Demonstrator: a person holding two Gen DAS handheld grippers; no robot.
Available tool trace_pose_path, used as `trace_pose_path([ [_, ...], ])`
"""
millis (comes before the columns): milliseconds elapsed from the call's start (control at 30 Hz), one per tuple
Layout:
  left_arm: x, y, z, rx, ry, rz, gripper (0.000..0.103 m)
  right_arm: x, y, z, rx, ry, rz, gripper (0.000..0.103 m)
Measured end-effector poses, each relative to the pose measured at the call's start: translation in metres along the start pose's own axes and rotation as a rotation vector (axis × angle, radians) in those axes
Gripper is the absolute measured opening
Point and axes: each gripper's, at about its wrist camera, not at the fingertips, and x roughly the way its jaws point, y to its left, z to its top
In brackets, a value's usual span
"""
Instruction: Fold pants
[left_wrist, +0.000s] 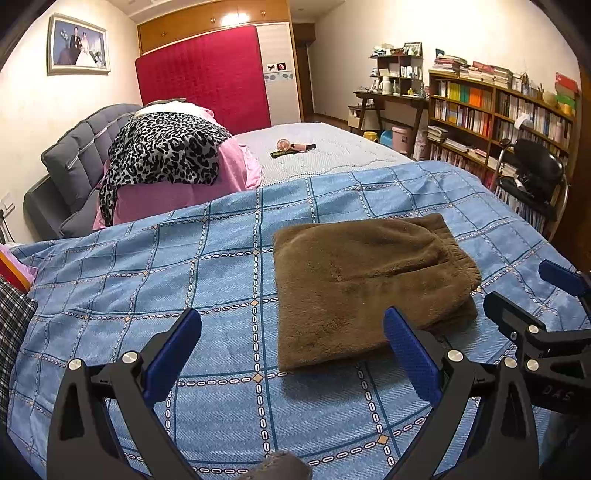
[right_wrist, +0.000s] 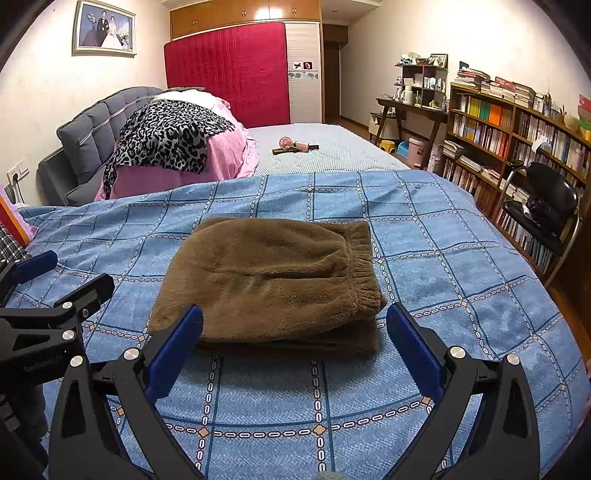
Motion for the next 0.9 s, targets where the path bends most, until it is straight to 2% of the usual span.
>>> trace_pose_path([
  [400,-0.008,0.001,-0.002,-0.009,-0.011,-0.007,0.098,-0.007,0.002,-0.001,-0.003,-0.007,-0.003,0.100],
  [733,-0.007,0.007,-0.003,-0.064,0.017,-0.073,0.098,-0.012,0.003,-0.003,0.001,-0.002,-0.004,0.100],
  [900,-0.009,0.005,-0.005,-0.041,0.005,-0.051,0.098,-0.013,0.002,-0.004,0.002,-0.006,-0.004,0.100],
])
